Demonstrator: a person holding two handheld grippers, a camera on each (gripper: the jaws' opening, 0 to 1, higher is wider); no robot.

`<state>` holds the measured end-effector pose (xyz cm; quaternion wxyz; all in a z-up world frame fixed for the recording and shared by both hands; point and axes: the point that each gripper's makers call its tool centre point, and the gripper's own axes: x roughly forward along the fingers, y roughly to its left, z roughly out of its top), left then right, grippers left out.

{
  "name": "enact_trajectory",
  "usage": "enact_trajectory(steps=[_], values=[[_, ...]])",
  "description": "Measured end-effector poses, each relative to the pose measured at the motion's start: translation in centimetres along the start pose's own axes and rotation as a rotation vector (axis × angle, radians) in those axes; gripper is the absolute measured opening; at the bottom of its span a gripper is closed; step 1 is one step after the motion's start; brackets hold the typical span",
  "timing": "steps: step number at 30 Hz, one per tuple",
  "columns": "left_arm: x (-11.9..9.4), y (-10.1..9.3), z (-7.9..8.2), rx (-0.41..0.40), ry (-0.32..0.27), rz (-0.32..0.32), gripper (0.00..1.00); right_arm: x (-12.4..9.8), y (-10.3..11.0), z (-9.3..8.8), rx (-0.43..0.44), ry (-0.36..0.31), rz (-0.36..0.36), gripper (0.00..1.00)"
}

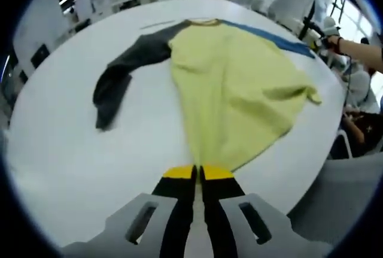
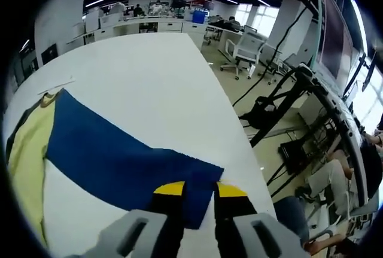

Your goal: Fold the garment on the visible template until the final outline fits inside the template.

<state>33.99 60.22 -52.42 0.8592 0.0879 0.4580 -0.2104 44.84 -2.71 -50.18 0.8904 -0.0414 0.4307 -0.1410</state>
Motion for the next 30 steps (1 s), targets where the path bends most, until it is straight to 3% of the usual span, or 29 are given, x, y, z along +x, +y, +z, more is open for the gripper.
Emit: enact_trajectory(steps=[6, 14, 22, 24, 30], values=[[-0.3, -0.1, 1.1, 0.023, -0.05, -0.008, 0.16, -1.7, 2.3, 0.8, 0.015, -0.041, 0.061, 0.34], [-0.2, -0.1, 1.4, 0.017, -0.072, -0.005, 0.25, -5.2, 8.0, 0.1, 0.021, -0.062, 0.201, 0.44], [-0.1, 0.5, 0.7, -0.012, -0.078, 0.001, 0.28, -8.8, 14.6, -2.0, -0.032, -0.033, 0.366, 0.46], [-0.1, 0.5, 0.6, -0.02, -0.077, -0.002, 0.27, -9.5, 15.8, -2.4, -0.049, -0.039, 0.379, 0.46], [-0.2, 0.7, 0.7, -0.04, -0.08, 0.001, 0.26, -11.0, 19.3, -5.2, -0.113, 0.026, 0.443, 0.44]])
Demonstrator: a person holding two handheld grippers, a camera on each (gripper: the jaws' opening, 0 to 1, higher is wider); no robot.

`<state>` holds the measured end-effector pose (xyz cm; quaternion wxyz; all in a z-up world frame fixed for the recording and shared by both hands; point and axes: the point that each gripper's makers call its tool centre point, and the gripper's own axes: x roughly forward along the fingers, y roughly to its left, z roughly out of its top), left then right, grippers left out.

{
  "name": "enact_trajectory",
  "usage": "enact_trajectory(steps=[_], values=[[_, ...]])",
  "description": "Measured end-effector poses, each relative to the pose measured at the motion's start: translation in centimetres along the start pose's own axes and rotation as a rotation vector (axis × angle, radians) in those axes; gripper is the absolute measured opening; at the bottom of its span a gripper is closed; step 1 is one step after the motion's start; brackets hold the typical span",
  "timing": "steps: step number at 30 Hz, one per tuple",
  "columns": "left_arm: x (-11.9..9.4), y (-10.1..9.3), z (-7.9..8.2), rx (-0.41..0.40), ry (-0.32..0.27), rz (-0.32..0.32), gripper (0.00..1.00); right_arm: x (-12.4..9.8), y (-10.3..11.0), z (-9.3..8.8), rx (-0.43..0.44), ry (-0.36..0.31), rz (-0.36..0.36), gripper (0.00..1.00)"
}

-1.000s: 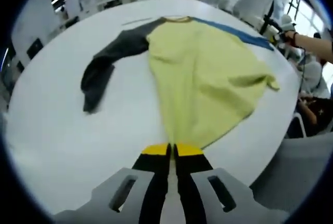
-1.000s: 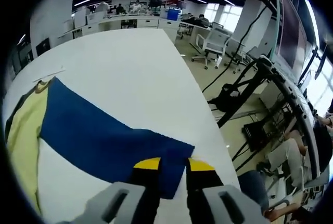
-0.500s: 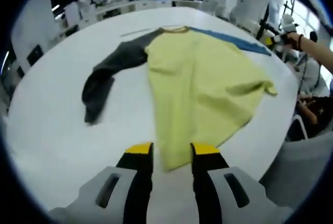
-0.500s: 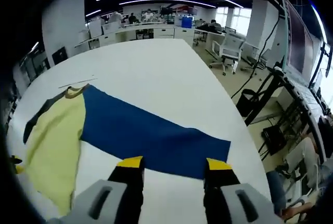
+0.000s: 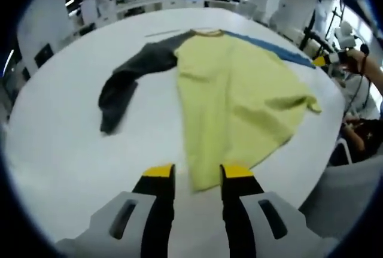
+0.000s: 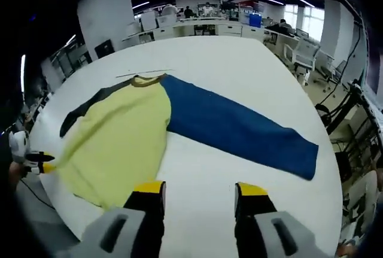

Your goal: Fold the garment on the visible template until the final outline fits inside the template.

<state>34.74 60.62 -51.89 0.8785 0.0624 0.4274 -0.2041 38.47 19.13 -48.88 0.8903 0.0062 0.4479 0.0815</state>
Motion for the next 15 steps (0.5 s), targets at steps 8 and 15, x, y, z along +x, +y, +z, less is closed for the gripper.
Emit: enact_trajectory(steps=[8, 15], values=[[0.0, 0.6, 0.2, 0.005, -0.01, 0.027, 0.25, 0.2, 3.8, -2.4, -0.018, 0.04, 0.05, 0.43], [0.0, 0.6, -0.1, -0.006, 0.0, 0.019, 0.23, 0.5, 6.0, -4.4, -0.028, 0.081, 0.091, 0.42]])
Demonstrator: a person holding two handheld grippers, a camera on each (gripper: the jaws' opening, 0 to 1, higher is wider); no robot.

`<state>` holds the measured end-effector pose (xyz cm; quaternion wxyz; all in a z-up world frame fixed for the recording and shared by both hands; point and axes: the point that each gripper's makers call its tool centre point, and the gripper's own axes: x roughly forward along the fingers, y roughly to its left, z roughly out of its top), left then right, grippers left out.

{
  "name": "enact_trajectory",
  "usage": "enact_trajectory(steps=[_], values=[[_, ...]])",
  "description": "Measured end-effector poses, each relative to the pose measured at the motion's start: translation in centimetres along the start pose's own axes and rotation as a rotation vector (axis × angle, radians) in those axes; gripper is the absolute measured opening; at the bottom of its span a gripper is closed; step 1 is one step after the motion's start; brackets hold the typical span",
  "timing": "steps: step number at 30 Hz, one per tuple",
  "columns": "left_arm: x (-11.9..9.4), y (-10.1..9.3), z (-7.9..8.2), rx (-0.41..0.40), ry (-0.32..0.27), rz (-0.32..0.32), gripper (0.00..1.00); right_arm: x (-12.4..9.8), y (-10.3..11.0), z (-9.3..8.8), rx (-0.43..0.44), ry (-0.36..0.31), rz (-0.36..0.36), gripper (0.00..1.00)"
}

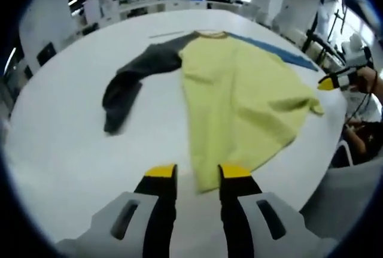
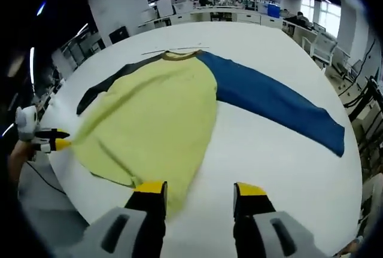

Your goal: Fold the garment on the visible template until the final outline fits inside the template.

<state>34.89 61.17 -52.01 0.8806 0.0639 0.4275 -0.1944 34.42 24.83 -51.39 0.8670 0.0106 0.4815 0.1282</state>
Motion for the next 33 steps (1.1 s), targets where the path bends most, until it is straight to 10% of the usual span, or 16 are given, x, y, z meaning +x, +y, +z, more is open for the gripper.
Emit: enact_trajectory(steps=[33], values=[[1.1, -0.8, -1.4, -0.01, 0.02, 0.003, 0.11, 1.2, 3.4, -4.5, 0.107, 0.026, -0.158, 0.13]])
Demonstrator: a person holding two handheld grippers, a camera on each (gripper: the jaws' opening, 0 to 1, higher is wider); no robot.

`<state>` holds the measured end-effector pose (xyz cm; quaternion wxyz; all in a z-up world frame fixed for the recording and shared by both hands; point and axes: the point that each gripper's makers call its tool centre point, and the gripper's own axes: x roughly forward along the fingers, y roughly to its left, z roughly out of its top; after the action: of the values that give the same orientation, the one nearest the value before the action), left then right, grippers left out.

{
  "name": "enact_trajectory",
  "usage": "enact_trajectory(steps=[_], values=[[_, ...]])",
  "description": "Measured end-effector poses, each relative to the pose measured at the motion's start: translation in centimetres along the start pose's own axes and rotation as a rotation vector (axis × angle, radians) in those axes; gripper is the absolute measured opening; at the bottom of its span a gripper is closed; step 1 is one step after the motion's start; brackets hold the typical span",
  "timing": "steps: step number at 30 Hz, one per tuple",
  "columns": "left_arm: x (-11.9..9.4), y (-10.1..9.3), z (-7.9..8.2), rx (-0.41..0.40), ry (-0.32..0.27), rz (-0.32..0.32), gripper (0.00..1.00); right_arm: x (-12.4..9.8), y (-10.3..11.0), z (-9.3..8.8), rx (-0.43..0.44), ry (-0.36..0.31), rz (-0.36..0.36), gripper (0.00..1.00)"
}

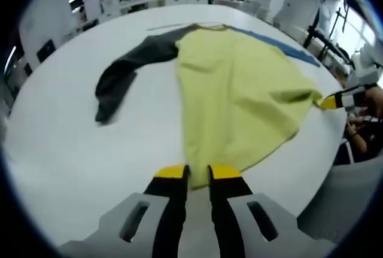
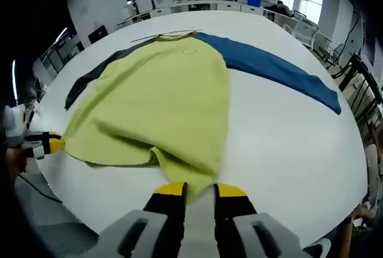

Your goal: Fold the garment on the visible template until the final outline fits inside the template.

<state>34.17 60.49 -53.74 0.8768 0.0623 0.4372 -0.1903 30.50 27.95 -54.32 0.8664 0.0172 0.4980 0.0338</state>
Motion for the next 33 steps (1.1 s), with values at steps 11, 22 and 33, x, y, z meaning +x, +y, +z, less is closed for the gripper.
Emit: enact_trajectory(steps=[11, 22, 33], values=[[0.3, -0.1, -0.1, -0.043, -0.003, -0.003, 0.06, 0.0, 0.5, 0.0, -0.038, -0.06, -0.038, 0.0], [-1.0, 0.3, 0.3, -0.038, 0.022, -0.023, 0.01, -2.0, -1.8, 0.0, -0.021, -0.074, -0.013, 0.0], [-2.2, -1.3, -0.4, -0.027, 0.047, -0.048, 0.01, -2.6, -2.5, -0.6, -0.085, -0.04, 0.009, 0.0]])
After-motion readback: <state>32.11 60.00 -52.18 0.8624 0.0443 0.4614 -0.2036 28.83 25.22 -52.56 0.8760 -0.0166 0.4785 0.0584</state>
